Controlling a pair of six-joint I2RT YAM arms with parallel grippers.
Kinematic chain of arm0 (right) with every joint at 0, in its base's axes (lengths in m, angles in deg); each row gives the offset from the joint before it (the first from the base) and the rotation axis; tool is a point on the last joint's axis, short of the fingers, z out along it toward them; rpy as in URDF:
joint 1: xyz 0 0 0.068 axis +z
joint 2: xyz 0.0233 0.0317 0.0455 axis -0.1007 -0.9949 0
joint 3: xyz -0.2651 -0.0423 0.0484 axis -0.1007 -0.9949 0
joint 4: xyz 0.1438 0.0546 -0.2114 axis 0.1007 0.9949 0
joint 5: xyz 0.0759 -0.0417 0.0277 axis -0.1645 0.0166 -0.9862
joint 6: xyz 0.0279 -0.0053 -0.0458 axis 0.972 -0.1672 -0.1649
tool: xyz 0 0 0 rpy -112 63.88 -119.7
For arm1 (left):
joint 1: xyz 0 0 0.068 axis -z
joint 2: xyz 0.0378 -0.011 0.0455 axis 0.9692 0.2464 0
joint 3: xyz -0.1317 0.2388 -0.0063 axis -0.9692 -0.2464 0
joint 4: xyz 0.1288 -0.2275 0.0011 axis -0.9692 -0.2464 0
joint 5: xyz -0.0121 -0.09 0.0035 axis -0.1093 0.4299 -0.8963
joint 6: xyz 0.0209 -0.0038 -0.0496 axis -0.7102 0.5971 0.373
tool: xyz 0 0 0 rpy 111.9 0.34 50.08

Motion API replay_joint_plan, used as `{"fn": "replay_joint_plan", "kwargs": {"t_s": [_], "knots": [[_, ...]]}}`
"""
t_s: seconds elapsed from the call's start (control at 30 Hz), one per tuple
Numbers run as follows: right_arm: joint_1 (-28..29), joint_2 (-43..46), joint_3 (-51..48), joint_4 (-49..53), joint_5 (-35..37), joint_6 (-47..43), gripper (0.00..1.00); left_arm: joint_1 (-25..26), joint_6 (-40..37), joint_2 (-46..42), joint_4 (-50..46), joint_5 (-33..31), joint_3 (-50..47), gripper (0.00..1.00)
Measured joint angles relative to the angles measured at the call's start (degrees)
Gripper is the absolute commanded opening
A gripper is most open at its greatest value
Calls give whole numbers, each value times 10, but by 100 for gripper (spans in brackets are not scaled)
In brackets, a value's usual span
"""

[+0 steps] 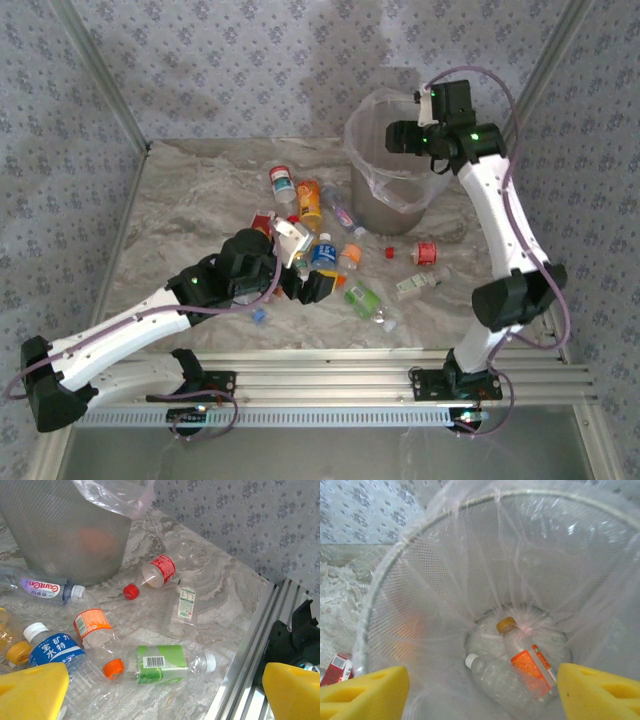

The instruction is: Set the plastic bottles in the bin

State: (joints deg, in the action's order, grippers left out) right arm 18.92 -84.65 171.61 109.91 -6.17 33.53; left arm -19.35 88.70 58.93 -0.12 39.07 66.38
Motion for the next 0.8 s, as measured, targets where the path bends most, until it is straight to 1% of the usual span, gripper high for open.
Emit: {"fn": "replay_joint_plan", "kwargs": {"t_s": [0.27,0.57,0.7,0.8], "knots": [[8,146,-134,-14,49,43,80,0,-54,0,-38,31,5,100],[15,314,-320,6,112,146,84,0,-81,0,-34,53,5,100],[15,363,-411,21,132,198,84,0,-87,0,-14,76,4,100],[15,385,-481,27,134,240,84,0,-91,0,1,90,1,100]]}}
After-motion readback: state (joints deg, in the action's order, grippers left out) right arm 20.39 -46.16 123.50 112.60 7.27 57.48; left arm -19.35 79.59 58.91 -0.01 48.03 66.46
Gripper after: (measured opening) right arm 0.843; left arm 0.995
